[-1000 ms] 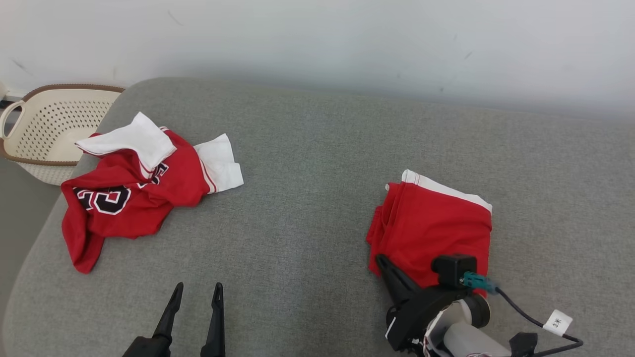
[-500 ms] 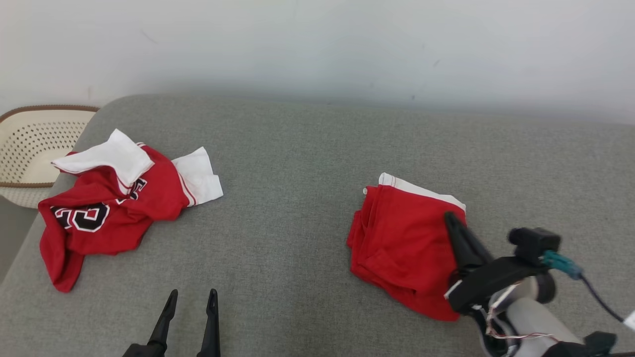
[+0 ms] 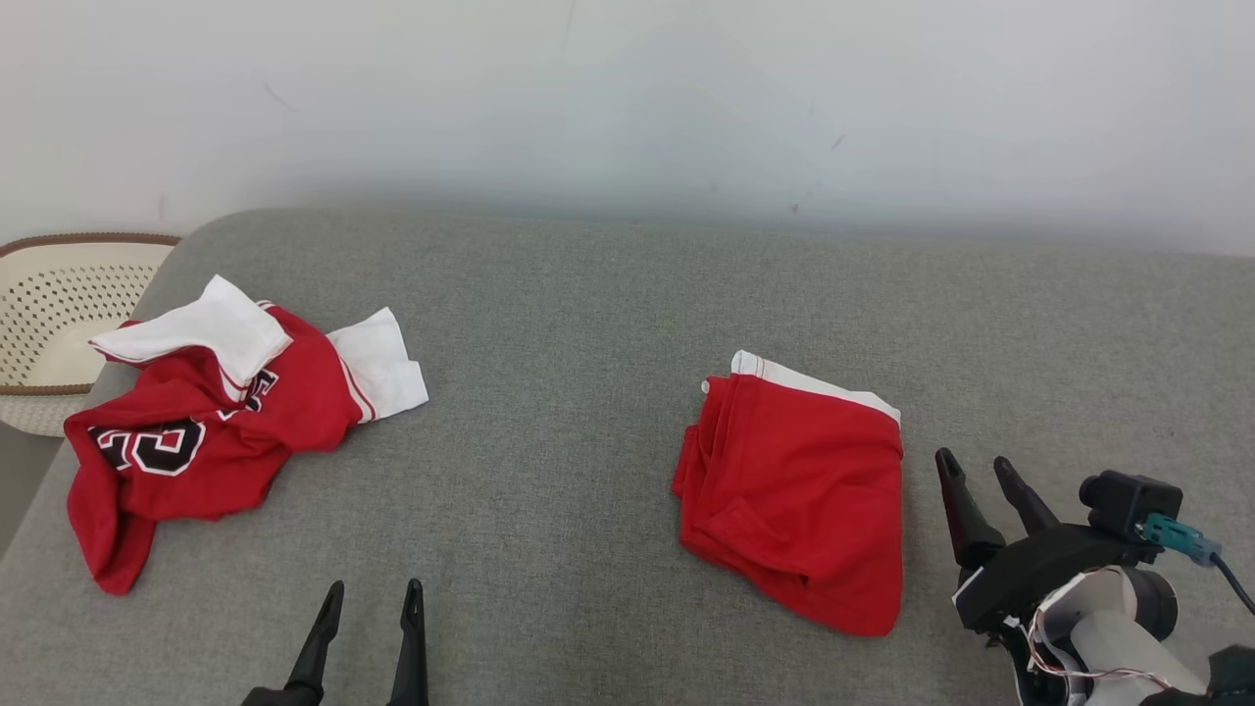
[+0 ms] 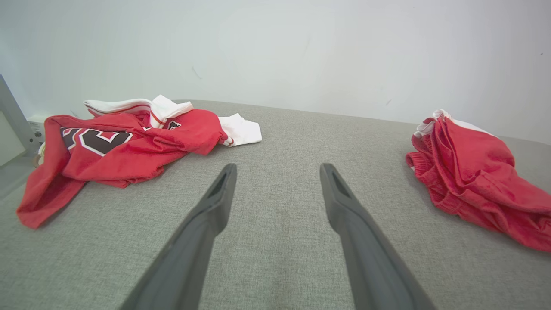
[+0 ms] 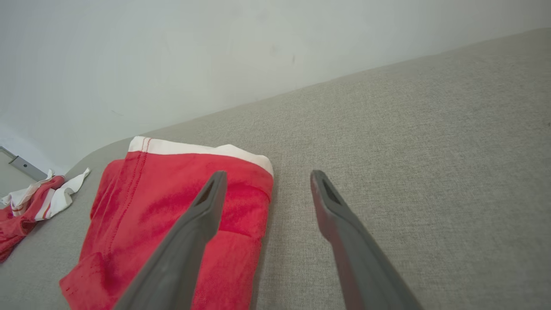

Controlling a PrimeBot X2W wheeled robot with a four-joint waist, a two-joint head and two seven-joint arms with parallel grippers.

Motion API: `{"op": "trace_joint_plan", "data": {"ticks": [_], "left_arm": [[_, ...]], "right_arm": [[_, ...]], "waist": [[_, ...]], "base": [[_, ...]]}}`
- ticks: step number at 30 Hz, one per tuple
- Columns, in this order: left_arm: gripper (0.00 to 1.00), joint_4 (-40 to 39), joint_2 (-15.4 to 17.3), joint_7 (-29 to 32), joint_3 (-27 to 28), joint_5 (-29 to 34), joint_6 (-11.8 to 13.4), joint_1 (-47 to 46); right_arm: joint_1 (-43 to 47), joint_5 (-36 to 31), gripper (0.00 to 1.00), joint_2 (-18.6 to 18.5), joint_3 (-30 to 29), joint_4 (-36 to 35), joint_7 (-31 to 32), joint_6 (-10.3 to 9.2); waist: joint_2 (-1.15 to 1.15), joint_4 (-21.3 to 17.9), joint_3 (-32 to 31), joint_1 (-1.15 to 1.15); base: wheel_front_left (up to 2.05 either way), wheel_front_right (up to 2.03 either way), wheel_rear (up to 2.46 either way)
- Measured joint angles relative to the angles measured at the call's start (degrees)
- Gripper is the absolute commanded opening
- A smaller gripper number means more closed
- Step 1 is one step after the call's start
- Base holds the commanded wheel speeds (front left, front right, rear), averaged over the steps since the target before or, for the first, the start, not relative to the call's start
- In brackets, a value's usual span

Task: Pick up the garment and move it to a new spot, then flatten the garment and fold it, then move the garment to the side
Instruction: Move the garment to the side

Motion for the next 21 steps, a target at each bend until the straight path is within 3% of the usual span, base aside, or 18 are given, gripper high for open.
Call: {"op": "trace_joint_plan", "data": {"ticks": [21], "left_arm": [[1.00,-0.5,0.0,0.0,-1.3,-0.4,0.5,-0.8]], "right_arm": [[-5.4,9.8,1.00,2.4,9.8,10.6,3.7,0.00]], "waist": [[0.00,2.7,3.5,0.00]], "base": [[0.00,0.00,0.00]]}}
